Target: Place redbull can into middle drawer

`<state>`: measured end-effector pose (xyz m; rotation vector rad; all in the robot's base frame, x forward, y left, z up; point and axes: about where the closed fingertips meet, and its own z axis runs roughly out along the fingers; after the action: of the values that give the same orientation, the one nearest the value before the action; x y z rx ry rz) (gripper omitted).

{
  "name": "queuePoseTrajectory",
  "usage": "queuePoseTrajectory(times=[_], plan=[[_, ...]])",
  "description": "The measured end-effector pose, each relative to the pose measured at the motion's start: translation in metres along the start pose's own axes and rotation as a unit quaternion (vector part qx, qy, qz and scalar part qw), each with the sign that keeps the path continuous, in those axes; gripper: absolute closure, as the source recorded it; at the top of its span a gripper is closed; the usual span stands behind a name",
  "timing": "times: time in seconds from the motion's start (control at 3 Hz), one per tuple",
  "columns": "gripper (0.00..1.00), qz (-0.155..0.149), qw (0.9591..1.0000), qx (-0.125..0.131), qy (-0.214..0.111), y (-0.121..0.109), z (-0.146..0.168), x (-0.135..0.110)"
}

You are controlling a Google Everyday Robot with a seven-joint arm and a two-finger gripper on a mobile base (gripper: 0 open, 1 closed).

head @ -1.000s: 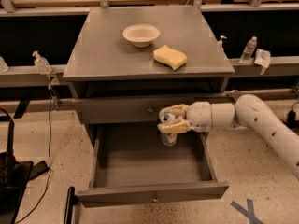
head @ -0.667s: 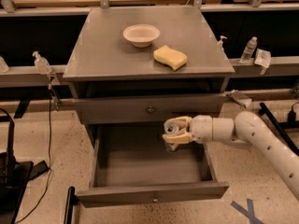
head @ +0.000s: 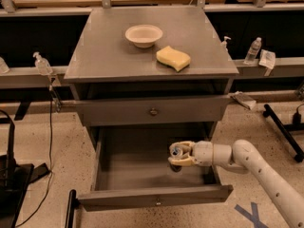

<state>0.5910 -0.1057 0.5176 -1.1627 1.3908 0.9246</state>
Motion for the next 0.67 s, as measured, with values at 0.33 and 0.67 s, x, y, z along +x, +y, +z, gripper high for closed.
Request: queuePoseTrajectory(times=[0.33,0.67], plan=[[1.00,0.000,1.0000,0.000,0.000,0.000,0.000,0.000],[1.00,0.003,0.9997,-0.025,0.000,0.001,0.015,0.002]])
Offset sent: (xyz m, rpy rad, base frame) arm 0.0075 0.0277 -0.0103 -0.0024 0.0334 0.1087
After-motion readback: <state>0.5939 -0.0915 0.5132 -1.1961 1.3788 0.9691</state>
